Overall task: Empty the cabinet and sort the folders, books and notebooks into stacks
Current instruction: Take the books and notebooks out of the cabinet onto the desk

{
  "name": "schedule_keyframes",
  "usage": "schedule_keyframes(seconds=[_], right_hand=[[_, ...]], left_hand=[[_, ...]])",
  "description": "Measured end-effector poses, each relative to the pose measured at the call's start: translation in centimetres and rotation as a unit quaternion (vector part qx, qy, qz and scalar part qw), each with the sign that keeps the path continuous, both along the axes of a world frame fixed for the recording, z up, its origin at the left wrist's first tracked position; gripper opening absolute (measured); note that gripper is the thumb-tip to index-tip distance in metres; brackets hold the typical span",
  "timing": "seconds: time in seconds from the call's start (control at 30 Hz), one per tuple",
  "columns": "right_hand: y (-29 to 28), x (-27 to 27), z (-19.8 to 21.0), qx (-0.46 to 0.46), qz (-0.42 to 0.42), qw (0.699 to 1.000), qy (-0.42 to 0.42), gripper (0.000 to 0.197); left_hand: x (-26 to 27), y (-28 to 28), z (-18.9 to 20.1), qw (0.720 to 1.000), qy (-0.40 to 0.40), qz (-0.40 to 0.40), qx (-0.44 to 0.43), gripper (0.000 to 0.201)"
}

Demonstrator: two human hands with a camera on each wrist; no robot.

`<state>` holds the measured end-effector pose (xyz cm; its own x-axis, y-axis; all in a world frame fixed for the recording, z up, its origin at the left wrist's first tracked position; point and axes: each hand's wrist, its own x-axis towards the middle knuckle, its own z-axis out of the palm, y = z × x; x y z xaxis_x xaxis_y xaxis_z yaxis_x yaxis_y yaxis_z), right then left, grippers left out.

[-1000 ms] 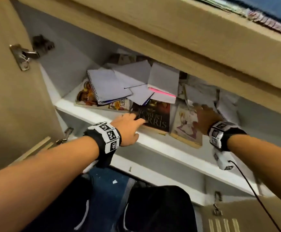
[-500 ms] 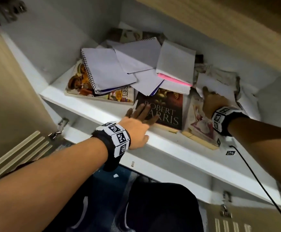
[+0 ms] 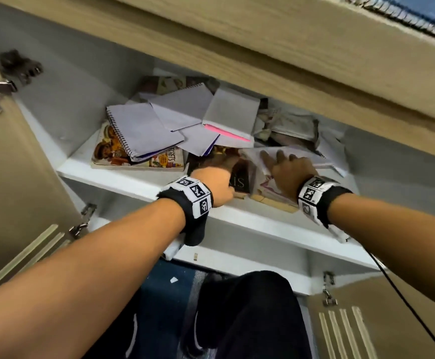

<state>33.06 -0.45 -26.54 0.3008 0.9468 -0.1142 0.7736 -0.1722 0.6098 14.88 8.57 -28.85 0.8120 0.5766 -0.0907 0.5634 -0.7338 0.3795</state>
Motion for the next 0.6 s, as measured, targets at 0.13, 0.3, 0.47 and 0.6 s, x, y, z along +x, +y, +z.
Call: schedule_keyframes(seconds=[0.13, 0.3, 0.47, 0.6], right_hand=[[-3.3, -2.3, 2.9, 0.01, 0.052, 0.994, 0.096, 0.052], [-6.2, -4.3, 6.0, 0.059, 0.065, 0.977, 0.193, 0.037], [-6.8, -1.7, 4.5, 0.207, -0.042, 0.946, 0.247, 0.06], [-4.7, 1.0, 2.3, 0.257, -0.192, 0.886, 0.335, 0.052]], left_hand=[[0.8, -2.4, 1.7, 0.996, -0.048, 0.005, 0.077, 0.069], [0.9, -4.0, 3.9, 0.99, -0.042, 0.013, 0.13, 0.026], [-1.1, -2.9, 4.3, 0.987, -0.068, 0.082, 0.122, 0.027], [-3.4, 0.7, 2.0, 0.94, -0.198, 0.267, -0.081, 0.039]])
